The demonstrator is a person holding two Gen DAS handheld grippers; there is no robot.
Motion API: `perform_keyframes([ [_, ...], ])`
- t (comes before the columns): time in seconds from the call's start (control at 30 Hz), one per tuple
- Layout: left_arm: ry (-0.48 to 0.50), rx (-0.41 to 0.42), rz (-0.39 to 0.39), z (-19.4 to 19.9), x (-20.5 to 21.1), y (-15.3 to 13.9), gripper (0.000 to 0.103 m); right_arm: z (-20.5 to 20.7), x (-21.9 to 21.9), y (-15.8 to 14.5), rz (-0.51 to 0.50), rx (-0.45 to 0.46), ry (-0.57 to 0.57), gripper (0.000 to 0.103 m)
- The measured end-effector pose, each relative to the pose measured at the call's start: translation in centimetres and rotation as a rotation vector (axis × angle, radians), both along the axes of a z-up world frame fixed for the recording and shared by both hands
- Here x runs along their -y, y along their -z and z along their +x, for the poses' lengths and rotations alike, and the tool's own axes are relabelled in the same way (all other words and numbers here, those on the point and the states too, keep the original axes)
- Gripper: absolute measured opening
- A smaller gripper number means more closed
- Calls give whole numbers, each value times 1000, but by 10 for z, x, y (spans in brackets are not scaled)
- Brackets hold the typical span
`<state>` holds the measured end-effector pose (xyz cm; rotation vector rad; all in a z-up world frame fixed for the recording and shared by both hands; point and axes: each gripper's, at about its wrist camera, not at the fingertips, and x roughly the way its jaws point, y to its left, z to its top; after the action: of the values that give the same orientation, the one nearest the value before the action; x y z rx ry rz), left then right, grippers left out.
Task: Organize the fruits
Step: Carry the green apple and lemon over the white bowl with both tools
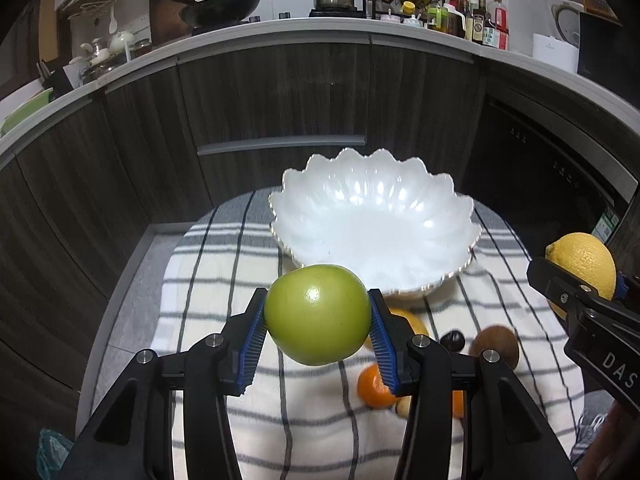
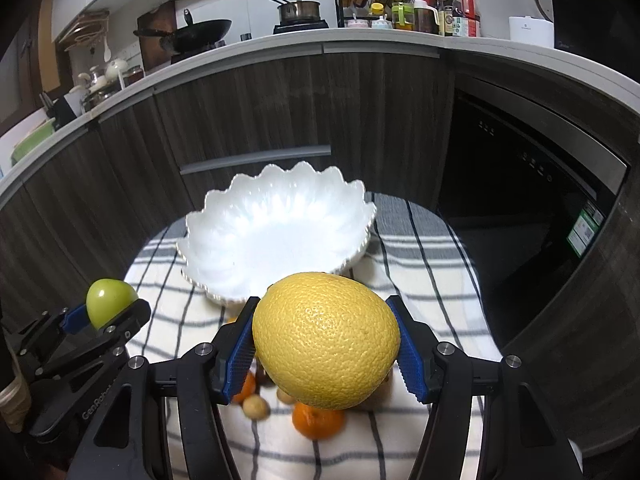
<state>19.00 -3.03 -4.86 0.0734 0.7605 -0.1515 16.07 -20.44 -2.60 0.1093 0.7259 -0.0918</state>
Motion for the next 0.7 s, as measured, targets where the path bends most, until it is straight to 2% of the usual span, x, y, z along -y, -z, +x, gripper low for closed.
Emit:
perform_keyframes([
  [0.37,13,53,16,45,13,-18,48,47,6,-11,-10,24,-14,62],
  [0.7,53,62,37,94,29,-11,48,94,11,-4,-26,13,-38,62],
])
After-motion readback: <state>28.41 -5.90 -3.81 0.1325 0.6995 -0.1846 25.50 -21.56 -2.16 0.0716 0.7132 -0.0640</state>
